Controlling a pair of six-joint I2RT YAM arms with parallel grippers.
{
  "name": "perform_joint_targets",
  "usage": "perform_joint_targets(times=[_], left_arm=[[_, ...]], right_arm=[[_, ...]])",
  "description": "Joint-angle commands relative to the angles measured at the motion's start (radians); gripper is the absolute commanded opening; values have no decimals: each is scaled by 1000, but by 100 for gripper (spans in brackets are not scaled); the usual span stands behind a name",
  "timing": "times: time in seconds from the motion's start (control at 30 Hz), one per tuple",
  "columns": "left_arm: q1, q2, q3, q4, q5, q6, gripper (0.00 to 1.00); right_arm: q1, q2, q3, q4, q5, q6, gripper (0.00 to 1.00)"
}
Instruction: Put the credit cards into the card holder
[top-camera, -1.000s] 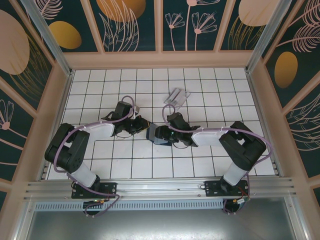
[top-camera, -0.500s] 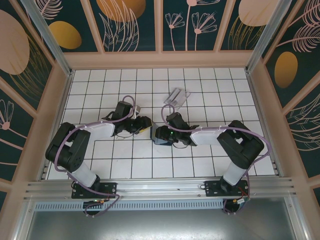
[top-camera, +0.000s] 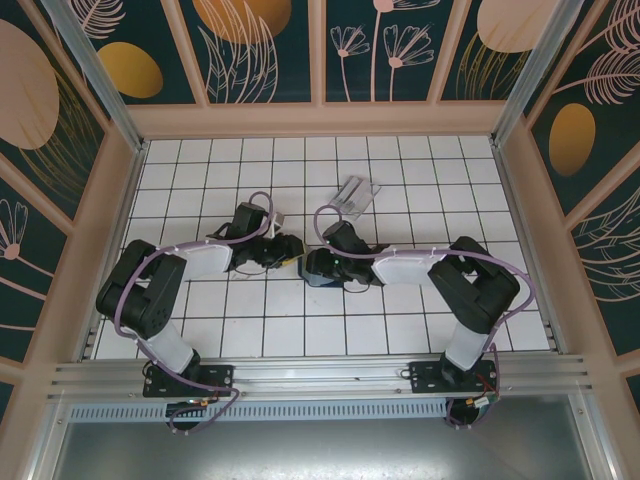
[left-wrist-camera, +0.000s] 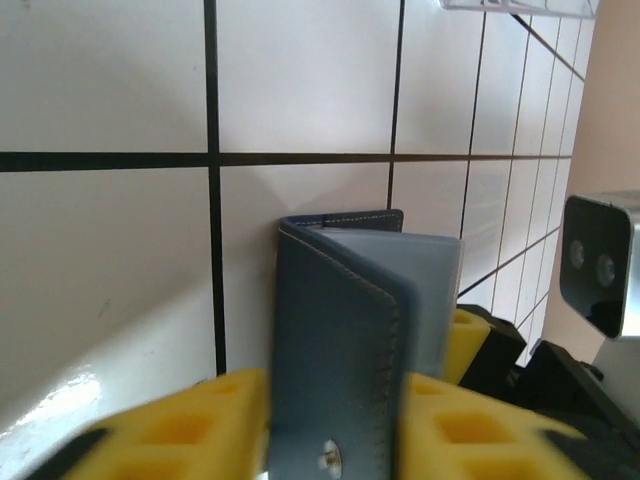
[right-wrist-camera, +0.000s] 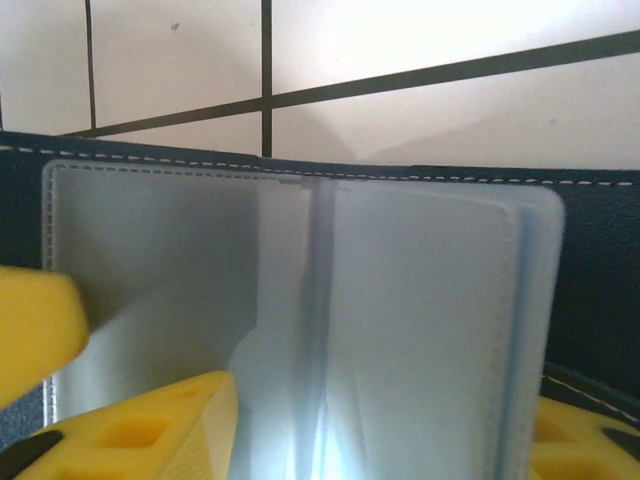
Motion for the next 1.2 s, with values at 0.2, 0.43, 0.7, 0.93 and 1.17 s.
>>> perform_joint_targets(times=[0.2,0.43,0.7,0.93,1.17], left_arm=[[1,-13,36,-59,-6,62,17],[0,-8,21,-61,-3,64,6],[0,7,7,-9,19,33,3],[1,3,-7,-47,-66,35,6],[0,5,-27,-21,-66,28,19]], right_arm=[[8,8,-16,-31,29,-8,41],[8,-125,-120,139,-33,-30,58],[17,-92,-135,215,-116,-47,70],[31,-182,-88,-42,172,-48,68],[-2,-342,-95,-188,287,-106,69]])
